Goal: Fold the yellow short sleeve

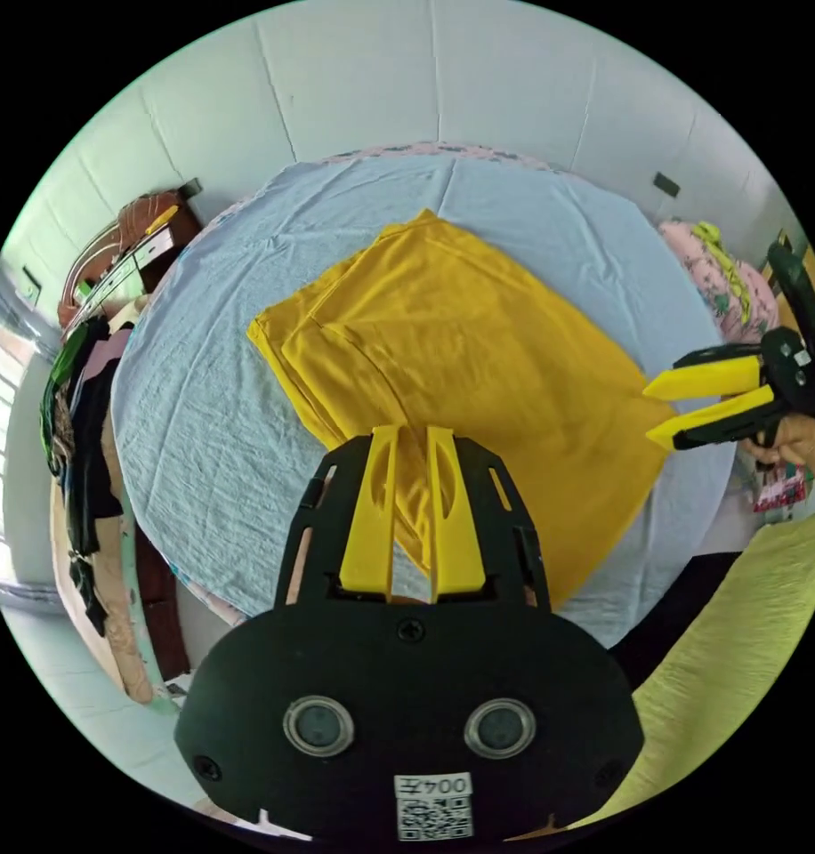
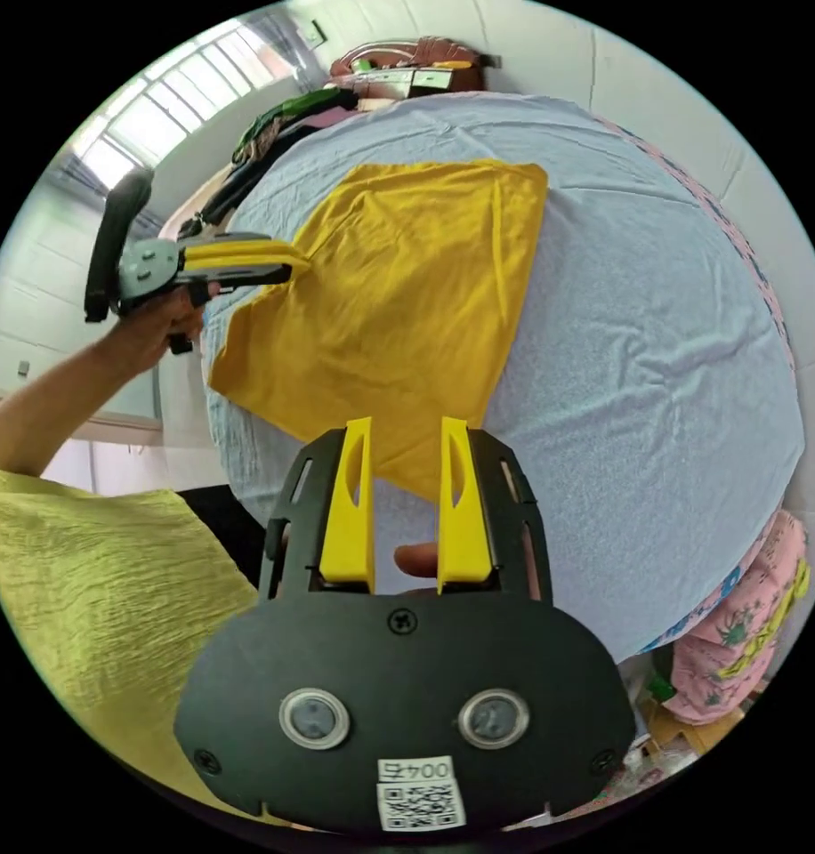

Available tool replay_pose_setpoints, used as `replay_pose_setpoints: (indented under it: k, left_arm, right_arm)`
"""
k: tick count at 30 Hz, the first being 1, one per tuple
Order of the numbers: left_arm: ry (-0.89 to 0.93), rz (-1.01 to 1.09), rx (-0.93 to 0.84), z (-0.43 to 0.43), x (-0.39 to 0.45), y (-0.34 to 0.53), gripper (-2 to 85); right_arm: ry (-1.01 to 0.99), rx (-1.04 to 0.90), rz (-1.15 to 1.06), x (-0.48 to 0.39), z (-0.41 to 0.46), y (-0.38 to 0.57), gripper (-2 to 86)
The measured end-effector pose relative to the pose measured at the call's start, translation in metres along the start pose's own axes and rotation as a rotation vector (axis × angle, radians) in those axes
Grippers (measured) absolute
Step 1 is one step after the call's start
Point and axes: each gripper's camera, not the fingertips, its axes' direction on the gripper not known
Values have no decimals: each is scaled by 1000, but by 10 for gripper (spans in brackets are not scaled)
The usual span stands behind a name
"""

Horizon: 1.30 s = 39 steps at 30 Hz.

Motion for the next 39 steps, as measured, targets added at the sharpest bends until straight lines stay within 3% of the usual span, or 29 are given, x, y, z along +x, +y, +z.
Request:
replay_pose_setpoints:
  k: [4,12,18,27,32,39]
  left_arm:
    - [-15,58,14,8,7,4,60]
    - [46,70,103,12,13,11,56]
    - [16,106,144,16,24,14,43]
    - [139,59,151,15,2,9,24]
    - [146,-44,276,-3,-33,-5,42]
    - [65,-52,224,27,-64,-52,81]
  right_arm:
    - [131,-58,-75,-16,26,-2,87]
    - [43,-70,-50,-22,41,-13,99]
    - [93,-81,-32,-26,52,-21,71]
    - [176,-38,15,-27,40,-26,57]
    - [-13,148,182,31,6,-68,111]
    - [-142,129,365,121,30,-155,128]
